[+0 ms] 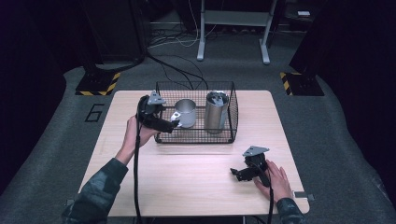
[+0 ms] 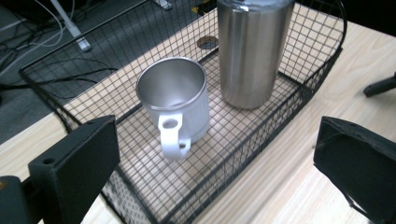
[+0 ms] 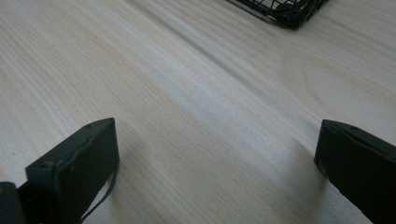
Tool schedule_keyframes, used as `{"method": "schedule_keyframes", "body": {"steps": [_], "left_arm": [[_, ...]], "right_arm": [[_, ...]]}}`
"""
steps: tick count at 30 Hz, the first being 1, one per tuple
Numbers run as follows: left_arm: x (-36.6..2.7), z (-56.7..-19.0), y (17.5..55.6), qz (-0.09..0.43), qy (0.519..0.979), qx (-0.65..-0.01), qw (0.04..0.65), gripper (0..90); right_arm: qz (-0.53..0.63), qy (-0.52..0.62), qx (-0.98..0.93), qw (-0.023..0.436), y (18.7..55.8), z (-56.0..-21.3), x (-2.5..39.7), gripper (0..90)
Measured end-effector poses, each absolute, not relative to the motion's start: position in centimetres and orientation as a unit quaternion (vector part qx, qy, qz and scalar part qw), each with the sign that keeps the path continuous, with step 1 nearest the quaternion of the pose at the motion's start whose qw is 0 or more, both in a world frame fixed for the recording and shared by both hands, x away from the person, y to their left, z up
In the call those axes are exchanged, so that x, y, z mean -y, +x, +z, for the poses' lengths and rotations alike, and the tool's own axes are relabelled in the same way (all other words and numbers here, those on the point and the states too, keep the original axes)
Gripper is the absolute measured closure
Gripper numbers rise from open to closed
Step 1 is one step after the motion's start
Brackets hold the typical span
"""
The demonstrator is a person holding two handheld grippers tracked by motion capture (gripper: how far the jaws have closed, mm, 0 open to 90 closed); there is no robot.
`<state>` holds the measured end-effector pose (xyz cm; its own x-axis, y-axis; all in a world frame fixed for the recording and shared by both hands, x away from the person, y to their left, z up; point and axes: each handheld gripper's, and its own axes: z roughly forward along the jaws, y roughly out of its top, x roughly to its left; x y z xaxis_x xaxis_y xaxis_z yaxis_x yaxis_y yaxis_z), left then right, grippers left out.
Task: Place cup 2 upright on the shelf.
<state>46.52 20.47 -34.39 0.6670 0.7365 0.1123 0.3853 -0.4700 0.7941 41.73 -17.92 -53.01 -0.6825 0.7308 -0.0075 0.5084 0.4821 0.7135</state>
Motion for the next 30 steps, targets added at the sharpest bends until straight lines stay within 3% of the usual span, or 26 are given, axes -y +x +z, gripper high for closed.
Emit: {"method": "schedule_keyframes", "body": {"steps": [18,30], "left_arm": [[-24.0,-38.9,41.4,0.232,0.816,-0.36,0.387,1.2],[-26.1,-44.3,39.2,0.222,0.813,-0.4,0.361,1.1]], "right_arm": [[0.353,0.367,-0.846,0.157,41.7,-53.0,17.9,0.0],[0.353,0.366,-0.846,0.157,41.7,-53.0,17.9,0.0]]}}
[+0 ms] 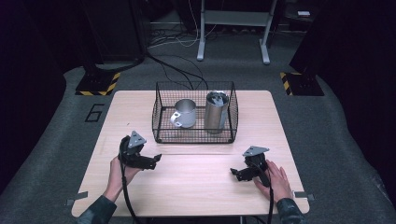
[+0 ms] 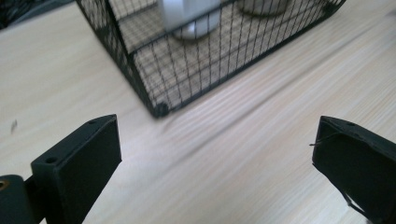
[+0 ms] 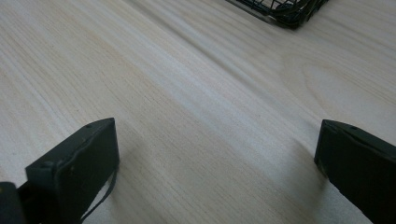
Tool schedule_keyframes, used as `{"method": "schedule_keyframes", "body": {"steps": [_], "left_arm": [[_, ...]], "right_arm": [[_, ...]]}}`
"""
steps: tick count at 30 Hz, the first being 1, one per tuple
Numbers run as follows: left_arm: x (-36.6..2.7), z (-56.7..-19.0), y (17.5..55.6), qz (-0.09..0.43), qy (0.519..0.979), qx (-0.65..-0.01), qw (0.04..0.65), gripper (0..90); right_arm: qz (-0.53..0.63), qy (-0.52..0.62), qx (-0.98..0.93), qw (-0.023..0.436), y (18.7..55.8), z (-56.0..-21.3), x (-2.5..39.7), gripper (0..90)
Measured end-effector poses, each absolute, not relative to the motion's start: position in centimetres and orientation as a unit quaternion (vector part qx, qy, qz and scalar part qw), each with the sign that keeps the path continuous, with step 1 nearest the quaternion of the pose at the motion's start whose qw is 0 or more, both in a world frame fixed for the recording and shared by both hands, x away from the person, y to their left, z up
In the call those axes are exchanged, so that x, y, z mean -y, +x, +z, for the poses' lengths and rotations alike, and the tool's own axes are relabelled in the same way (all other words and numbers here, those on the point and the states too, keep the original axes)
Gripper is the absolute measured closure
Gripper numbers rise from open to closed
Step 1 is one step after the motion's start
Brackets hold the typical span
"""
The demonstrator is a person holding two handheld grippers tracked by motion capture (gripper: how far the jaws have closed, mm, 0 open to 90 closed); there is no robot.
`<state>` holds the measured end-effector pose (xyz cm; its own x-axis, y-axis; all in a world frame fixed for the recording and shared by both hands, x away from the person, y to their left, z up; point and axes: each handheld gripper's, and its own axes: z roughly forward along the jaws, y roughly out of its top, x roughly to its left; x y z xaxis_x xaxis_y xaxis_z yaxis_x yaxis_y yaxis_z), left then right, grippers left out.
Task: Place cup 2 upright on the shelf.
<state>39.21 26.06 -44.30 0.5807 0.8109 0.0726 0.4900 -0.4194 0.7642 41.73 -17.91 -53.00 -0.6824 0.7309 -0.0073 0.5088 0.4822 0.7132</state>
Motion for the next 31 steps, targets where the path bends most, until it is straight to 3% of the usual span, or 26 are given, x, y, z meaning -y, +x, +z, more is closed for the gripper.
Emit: {"method": "schedule_keyframes", "body": {"steps": [11,22,31], "left_arm": [[-28.1,-49.9,38.7,0.2,0.795,-0.459,0.341,0.3],[-28.6,-52.7,39.1,0.212,0.8,-0.468,0.311,0.4],[-29.0,-53.1,39.0,0.206,0.788,-0.479,0.328,0.1]], "right_arm": [[0.353,0.367,-0.846,0.157,41.7,-53.0,17.9,0.0],[0.353,0.367,-0.846,0.157,41.7,-53.0,17.9,0.0],[0.353,0.37,-0.845,0.158,41.7,-53.0,17.9,0.0]]}}
